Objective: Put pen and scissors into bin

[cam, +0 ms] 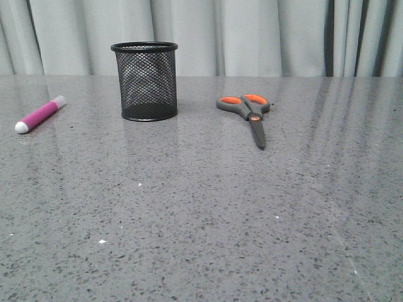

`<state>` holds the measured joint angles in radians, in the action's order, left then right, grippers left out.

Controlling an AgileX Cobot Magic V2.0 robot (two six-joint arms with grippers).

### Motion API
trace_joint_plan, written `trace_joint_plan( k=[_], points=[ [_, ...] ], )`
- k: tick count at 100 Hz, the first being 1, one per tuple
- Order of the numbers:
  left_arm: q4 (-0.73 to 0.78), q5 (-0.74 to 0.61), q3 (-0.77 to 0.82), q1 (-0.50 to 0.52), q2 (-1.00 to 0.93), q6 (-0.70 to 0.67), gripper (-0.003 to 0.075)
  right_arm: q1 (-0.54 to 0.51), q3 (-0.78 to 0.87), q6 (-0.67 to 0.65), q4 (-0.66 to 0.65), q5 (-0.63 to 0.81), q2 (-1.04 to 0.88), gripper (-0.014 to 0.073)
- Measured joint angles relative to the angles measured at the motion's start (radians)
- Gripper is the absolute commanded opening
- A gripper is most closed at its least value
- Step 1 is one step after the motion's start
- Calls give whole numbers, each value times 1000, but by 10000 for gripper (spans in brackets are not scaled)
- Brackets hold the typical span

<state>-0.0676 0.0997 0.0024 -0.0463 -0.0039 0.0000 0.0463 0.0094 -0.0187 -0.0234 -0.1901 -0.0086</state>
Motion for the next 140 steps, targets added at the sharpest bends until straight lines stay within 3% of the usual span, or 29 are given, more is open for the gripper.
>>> trace_joint_plan(
  k=[114,140],
  points=[
    [0,0,0,0,0,0,-22,0,0,0,0,0,0,-68],
    [0,0,0,0,0,0,-22,0,0,0,0,74,0,-68]
  ],
)
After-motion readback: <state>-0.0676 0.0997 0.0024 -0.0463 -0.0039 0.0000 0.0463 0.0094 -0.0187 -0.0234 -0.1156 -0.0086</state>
